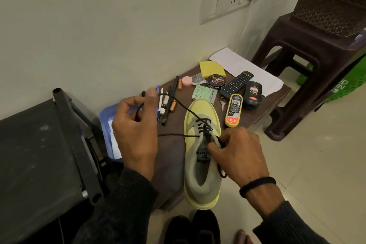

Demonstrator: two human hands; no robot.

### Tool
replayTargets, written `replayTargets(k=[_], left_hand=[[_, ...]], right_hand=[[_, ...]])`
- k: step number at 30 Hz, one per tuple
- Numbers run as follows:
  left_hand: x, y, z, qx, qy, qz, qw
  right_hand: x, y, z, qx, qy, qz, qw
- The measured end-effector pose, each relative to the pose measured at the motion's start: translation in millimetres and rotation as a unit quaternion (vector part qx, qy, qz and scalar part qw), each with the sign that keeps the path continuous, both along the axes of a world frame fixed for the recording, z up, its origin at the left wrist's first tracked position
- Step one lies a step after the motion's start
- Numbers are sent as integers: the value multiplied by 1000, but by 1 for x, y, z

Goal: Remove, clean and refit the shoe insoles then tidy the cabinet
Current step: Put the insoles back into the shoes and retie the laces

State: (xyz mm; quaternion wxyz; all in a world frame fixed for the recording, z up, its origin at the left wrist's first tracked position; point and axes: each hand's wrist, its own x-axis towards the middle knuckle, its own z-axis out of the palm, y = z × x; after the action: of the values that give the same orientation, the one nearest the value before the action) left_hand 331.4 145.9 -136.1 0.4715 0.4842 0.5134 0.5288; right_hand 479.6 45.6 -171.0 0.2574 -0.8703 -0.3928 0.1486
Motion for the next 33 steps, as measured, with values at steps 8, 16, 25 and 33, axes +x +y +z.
replayTargets(k=[8,16,25,33], left_hand=[[1,-14,-31,63,379,-122,915],[12,-9,-45,130,387,-286,867],[2,-4,-50,15,620,-210,756],[-16,-21,-29,9,738,-224,637]], right_hand=[[15,-5,17,7,124,29,992],[42,-33,26,55,102,-89,989],[49,-24,38,410,433,-110,795],[38,-21,0,28,-32,-40,998]])
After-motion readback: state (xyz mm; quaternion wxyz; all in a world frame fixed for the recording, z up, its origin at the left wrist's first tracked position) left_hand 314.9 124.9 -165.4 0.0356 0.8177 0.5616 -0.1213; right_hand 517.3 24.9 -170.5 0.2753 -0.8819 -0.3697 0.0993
